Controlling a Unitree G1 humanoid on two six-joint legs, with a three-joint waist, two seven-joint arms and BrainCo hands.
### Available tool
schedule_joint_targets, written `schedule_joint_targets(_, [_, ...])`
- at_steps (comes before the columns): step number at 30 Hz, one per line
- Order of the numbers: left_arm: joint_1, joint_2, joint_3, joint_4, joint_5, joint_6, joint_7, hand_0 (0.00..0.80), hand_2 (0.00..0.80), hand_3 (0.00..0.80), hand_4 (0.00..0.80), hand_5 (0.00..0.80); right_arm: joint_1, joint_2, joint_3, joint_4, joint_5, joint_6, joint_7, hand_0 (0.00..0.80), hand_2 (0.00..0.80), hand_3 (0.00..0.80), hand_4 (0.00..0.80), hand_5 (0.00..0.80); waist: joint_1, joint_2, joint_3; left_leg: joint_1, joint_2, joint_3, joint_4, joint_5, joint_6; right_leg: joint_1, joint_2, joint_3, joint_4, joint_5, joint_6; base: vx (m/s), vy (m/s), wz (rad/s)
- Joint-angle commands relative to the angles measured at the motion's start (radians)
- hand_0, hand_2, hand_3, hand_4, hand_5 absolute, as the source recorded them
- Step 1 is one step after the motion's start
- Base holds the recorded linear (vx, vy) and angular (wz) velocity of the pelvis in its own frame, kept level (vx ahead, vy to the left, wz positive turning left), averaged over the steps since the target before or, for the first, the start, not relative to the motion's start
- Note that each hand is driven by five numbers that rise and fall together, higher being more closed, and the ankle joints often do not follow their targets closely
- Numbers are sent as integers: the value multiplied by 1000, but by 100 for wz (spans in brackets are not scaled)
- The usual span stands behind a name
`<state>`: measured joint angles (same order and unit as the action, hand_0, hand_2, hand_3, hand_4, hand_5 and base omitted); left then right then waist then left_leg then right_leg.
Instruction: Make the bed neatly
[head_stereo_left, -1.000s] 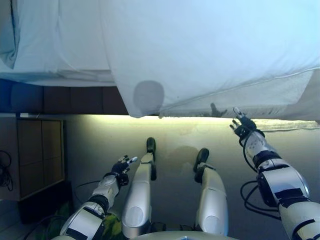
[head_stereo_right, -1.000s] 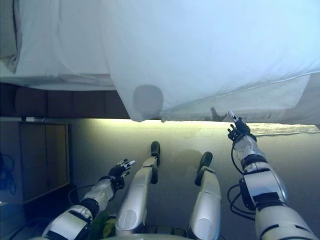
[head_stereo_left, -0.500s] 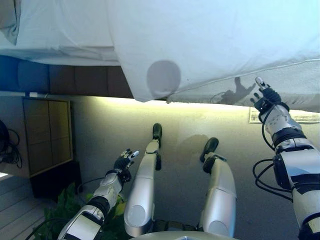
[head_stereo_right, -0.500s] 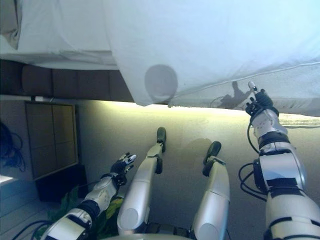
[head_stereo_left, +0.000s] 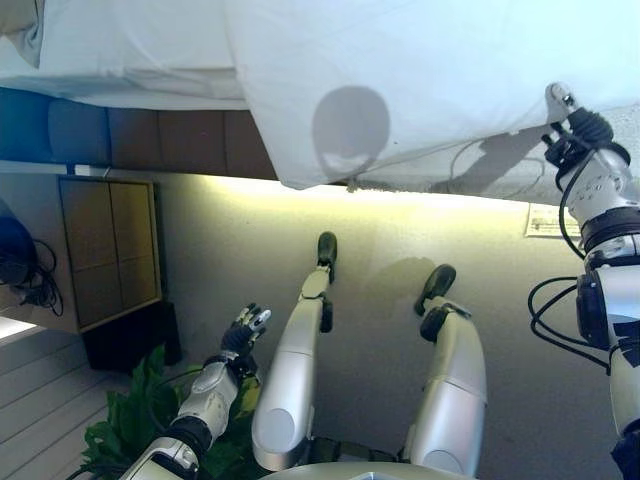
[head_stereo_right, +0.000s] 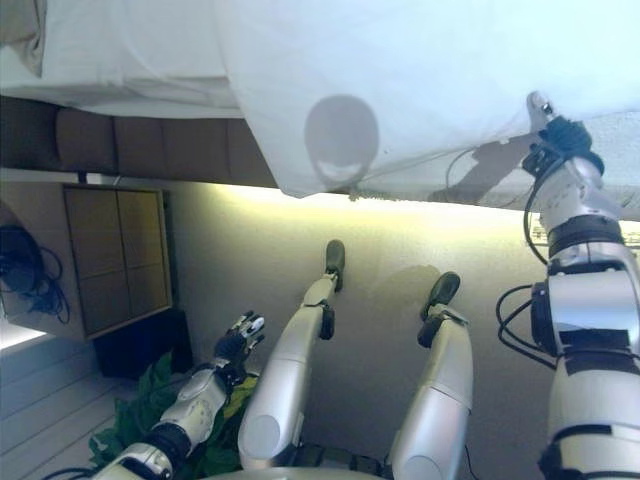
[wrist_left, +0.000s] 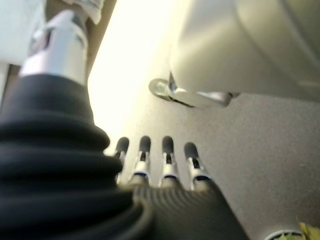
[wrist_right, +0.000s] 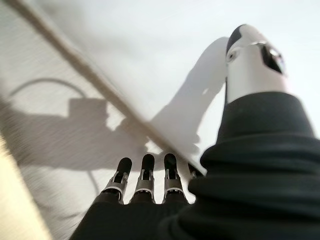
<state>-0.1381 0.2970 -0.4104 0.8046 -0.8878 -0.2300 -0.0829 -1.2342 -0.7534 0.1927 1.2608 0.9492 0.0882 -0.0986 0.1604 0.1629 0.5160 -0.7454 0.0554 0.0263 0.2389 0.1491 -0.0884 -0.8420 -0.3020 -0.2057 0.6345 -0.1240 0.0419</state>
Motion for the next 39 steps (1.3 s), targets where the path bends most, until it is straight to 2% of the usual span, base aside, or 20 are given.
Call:
schedule_joint_targets(1, [78, 27, -22, -31, -30, -14, -16, 0, 0, 0, 0, 0, -73, -121, 67, -73, -43, -25, 0, 0, 0, 0, 0, 0, 6, 65, 4, -1, 69, 0, 10, -47, -17, 0, -5, 26, -31, 0, 40, 8, 31, 1])
schedule_joint_targets(11, [117, 30, -14, -52, -15, -6, -35, 0, 0, 0, 0, 0, -106, -149, 84, -81, -70, -11, 27, 0, 0, 0, 0, 0, 14, 55, 4, 82, 83, 17, -27, -40, -23, 78, -17, -3, -52, -2, 39, 15, 24, -1])
schedule_joint_targets(13, [114, 34, -8, -60, -11, 1, -31, 0, 0, 0, 0, 0, -120, -154, 88, -87, -67, -24, 67, 0, 0, 0, 0, 0, 16, 51, 4, 89, 86, 21, -37, -35, -24, 87, -20, -8, -58, 1, 41, 5, 0, -2])
schedule_joint_targets(14, [114, 37, -9, -64, -12, 4, -28, 0, 0, 0, 0, 0, -123, -157, 89, -89, -69, -34, 79, 477, 477, 477, 477, 477, 17, 51, 4, 90, 86, 20, -39, -33, -24, 88, -20, -9, -59, 3, 42, 0, 0, 0])
schedule_joint_targets(15, [113, 39, -9, -69, -11, 8, -26, 0, 0, 0, 0, 0, -125, -157, 91, -93, -73, -53, 100, 747, 747, 747, 747, 747, 17, 52, 4, 90, 87, 20, -41, -33, -24, 87, -21, -8, -59, 4, 42, -7, -5, 4])
schedule_joint_targets(16, [112, 47, -11, -73, -16, 13, -24, 0, 0, 0, 0, 0, -124, -160, 92, -106, -75, -54, 131, 800, 800, 800, 800, 800, 17, 50, 4, 92, 87, 19, -44, -32, -25, 88, -21, -10, -59, 3, 43, -11, -4, 7])
schedule_joint_targets(24, [119, 50, -5, -61, -11, 12, -37, 0, 0, 0, 0, 0, -69, -150, 80, -162, -25, -54, 198, 800, 800, 800, 800, 800, 12, 46, 4, 116, 88, 24, -58, -32, -26, 113, -20, -18, -83, 8, 43, -9, 6, 1])
schedule_joint_targets(30, [120, 51, 0, -42, 1, 9, -45, 0, 0, 0, 0, 0, -45, -139, 63, -154, -32, -20, 217, 800, 800, 800, 800, 800, 13, 36, 3, 167, 93, 28, -73, -38, -27, 166, -23, -31, -114, 17, 48, 0, 0, 0])
schedule_joint_targets(39, [102, 55, 23, 5, 51, 21, -38, 0, 0, 0, 0, 0, 31, -104, 31, -151, -18, 35, 300, 800, 800, 800, 800, 800, 21, -20, -45, 316, 114, 47, -125, -50, -28, 341, -26, -77, -218, 47, 71, 21, 9, -1])
